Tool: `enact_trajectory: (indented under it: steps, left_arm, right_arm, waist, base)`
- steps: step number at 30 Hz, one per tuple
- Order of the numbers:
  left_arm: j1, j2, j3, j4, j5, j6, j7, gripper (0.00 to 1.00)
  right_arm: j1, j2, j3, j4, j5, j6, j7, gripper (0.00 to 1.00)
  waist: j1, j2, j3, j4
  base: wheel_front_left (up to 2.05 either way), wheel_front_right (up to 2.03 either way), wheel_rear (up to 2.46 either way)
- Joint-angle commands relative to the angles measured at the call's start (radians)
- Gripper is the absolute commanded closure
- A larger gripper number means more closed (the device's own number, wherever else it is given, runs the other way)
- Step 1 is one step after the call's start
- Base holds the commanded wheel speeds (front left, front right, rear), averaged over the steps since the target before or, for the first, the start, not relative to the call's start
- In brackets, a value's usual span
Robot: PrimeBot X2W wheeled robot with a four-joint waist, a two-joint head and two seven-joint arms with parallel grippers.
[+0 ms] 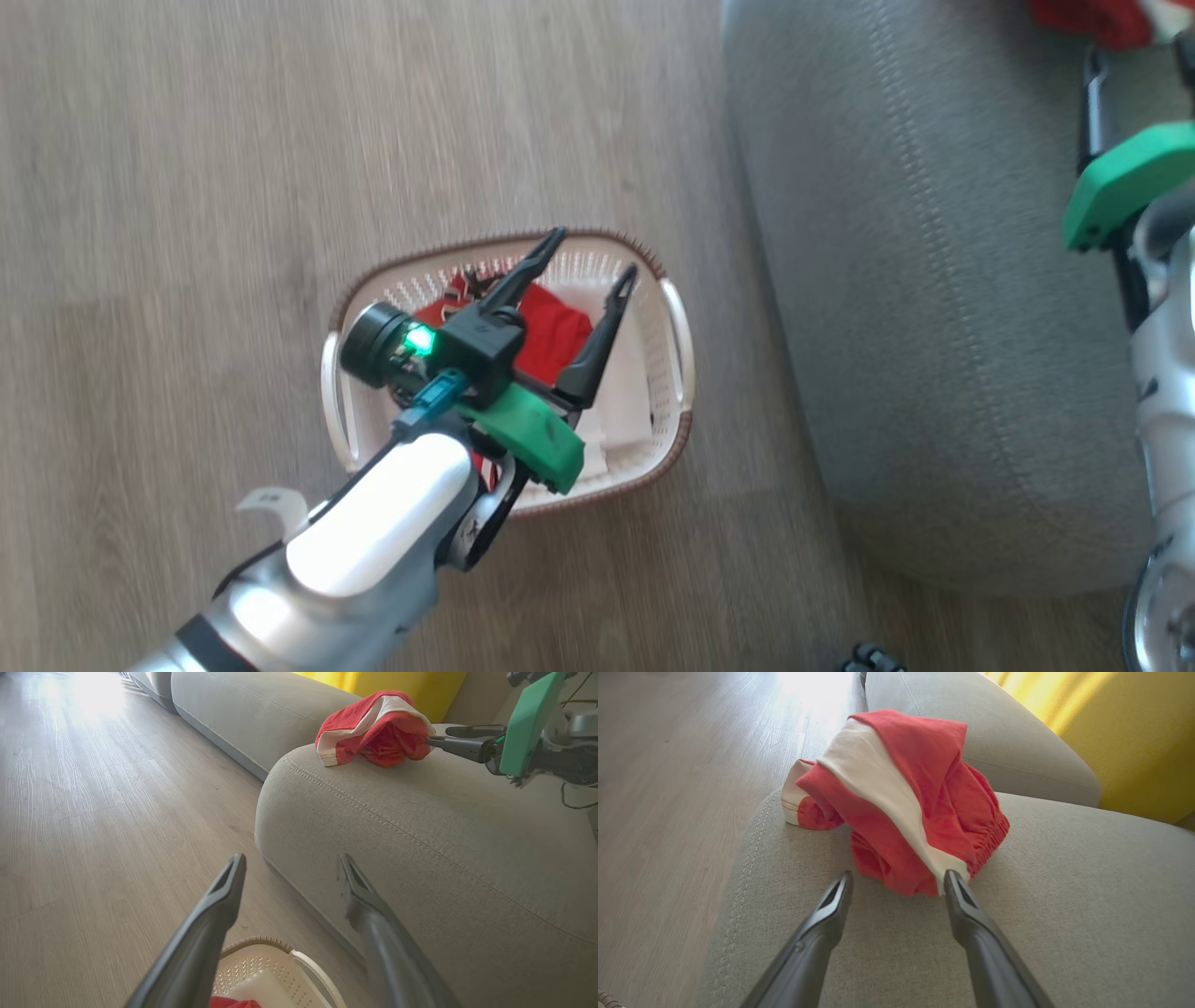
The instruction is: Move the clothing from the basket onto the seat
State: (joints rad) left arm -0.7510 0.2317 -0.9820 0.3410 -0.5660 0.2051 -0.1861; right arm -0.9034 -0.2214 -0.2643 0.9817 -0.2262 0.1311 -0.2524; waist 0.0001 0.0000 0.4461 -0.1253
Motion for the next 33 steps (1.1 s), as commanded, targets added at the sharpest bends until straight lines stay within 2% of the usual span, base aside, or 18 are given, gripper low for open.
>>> enact_trajectory:
  steps: [1,11,19,25,33]
  left_arm:
    - [0.007,0.022,0.039,-0.026,-0.010,0.012,-0.014,0.00]
    - [0.132,0.058,0.123,-0.027,-0.085,0.049,-0.058,0.00]
    - [0.273,0.101,0.209,-0.042,-0.126,0.082,-0.073,0.00]
    - [0.391,0.139,0.300,-0.087,-0.124,0.117,-0.075,0.00]
    - [0.557,0.164,0.435,-0.166,-0.079,0.160,-0.075,0.00]
  right_arm:
    - [0.011,0.000,0.032,-0.049,0.024,0.000,-0.009,0.00]
    - [0.138,-0.012,0.205,-0.184,0.191,0.000,-0.009,0.00]
    - [0.222,0.032,0.300,-0.247,0.309,0.000,-0.009,0.00]
    - [0.306,0.089,0.336,-0.313,0.335,0.000,-0.009,0.00]
    - [0.471,0.155,0.327,-0.445,0.305,0.000,-0.009,0.00]
  waist:
    - [-0.0001,0.0000,-0.047,-0.015]
    - [-0.0001,0.0000,-0.226,0.002]
    - [-0.0001,0.0000,-0.338,0.050]
    - [-0.0001,0.0000,-0.395,0.085]
    - [-0.0001,0.0000,-0.456,0.122]
  base:
    - [0.00,0.00,0.00]
    - [0.00,0.00,0.00]
    - [0.00,0.00,0.00]
    - [0.00,0.00,0.00]
    - [0.00,0.00,0.00]
